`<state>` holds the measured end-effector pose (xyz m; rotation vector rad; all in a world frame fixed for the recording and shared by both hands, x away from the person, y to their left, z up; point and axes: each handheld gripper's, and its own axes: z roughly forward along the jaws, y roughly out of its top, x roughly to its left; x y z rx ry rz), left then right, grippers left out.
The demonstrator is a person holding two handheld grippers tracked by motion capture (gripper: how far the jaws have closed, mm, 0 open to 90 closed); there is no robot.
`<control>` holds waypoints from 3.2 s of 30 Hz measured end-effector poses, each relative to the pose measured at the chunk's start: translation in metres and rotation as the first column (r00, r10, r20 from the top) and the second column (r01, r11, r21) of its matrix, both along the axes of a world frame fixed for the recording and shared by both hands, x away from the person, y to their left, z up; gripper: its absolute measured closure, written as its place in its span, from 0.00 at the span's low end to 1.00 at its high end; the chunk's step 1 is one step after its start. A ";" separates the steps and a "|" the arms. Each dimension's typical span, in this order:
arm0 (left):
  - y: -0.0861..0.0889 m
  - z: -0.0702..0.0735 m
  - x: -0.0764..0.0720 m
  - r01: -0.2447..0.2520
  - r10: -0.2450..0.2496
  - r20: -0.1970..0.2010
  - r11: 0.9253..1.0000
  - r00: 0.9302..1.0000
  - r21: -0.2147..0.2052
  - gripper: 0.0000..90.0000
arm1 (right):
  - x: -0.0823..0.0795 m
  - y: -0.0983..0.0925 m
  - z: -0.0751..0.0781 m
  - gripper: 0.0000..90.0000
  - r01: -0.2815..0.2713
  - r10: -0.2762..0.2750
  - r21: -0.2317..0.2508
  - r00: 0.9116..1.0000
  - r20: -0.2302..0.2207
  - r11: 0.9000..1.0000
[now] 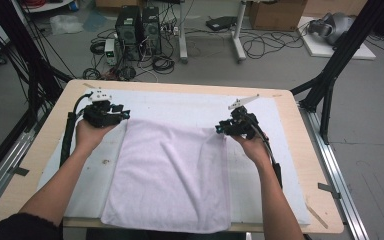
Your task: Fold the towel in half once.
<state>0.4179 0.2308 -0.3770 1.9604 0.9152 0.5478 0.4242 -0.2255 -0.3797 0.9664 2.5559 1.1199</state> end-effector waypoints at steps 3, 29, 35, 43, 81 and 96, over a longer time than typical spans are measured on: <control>0.000 -0.012 -0.018 0.039 -0.038 -0.016 0.999 0.999 0.014 0.65 | -0.018 -0.007 -0.013 0.71 -0.019 0.020 0.008 0.999 -0.047 1.000; 0.003 -0.063 -0.057 0.122 -0.116 -0.123 0.992 0.986 0.042 0.66 | -0.059 -0.026 -0.032 0.89 -0.016 0.004 -0.099 0.993 -0.121 0.995; -0.002 -0.057 -0.053 0.131 -0.128 -0.113 0.991 0.985 0.019 0.67 | -0.045 -0.020 -0.020 0.75 0.012 -0.013 -0.023 1.000 -0.012 1.000; -0.010 -0.059 -0.050 0.157 -0.155 -0.117 0.987 0.981 0.012 0.68 | 0.003 -0.014 -0.015 0.64 0.077 -0.076 -0.023 0.997 0.019 0.997; 0.005 -0.058 -0.060 0.149 -0.150 -0.129 0.989 0.980 -0.016 0.63 | -0.025 0.013 -0.041 0.75 -0.109 0.105 -0.043 0.992 -0.076 0.993; 0.003 -0.061 -0.058 0.153 -0.151 -0.139 0.988 0.979 0.002 0.63 | -0.024 0.020 -0.033 0.97 -0.122 0.120 -0.061 0.992 -0.048 0.991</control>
